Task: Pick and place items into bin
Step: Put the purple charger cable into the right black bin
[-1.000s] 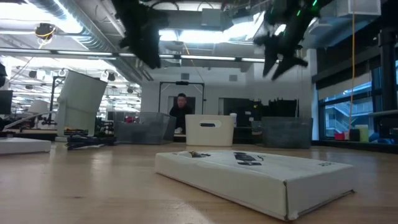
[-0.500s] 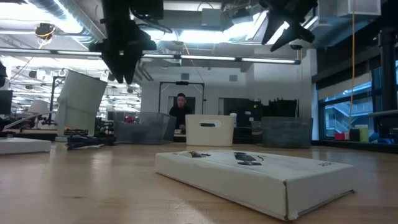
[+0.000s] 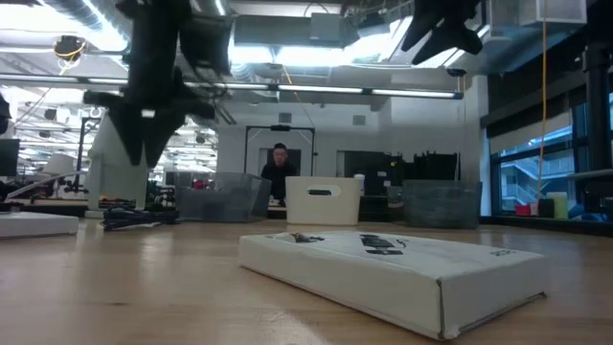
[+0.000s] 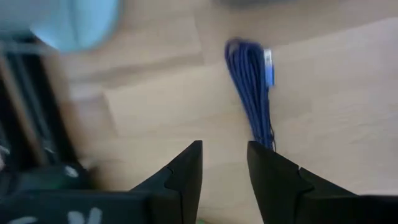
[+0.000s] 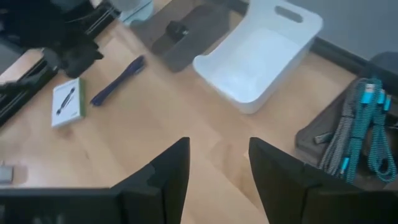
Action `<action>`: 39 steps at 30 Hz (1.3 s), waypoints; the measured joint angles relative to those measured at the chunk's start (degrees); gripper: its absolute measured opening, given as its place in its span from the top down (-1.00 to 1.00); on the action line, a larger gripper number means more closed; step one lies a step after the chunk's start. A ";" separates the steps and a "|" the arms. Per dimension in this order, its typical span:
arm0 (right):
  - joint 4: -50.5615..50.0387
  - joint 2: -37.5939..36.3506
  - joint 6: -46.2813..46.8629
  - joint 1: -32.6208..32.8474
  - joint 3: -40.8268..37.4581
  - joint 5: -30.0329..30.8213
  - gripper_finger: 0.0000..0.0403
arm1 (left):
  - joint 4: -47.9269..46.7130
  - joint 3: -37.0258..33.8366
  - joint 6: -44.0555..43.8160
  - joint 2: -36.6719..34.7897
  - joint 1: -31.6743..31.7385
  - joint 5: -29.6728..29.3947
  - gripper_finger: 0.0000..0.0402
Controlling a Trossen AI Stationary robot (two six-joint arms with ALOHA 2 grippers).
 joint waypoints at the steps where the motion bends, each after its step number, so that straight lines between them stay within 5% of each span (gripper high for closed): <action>1: 0.00 0.00 -0.74 0.60 0.00 0.02 0.16 | 1.71 -1.18 -0.87 0.00 -0.05 0.87 0.42; 9: 0.09 0.00 -2.75 2.70 0.00 0.02 0.16 | 17.63 -8.94 -3.39 0.00 -1.66 2.72 0.54; 20: 0.37 0.00 -6.21 2.79 -0.02 0.00 0.16 | 22.88 -13.04 -8.33 6.95 -2.07 2.58 0.67; 31: 0.42 0.00 -7.44 2.79 -0.02 -0.02 0.16 | 14.37 -8.94 -8.45 6.72 -1.42 2.29 0.68; 39: 0.56 0.00 -8.26 2.79 -0.02 -0.04 0.16 | 16.81 -6.15 -8.54 3.30 -1.46 -0.45 0.68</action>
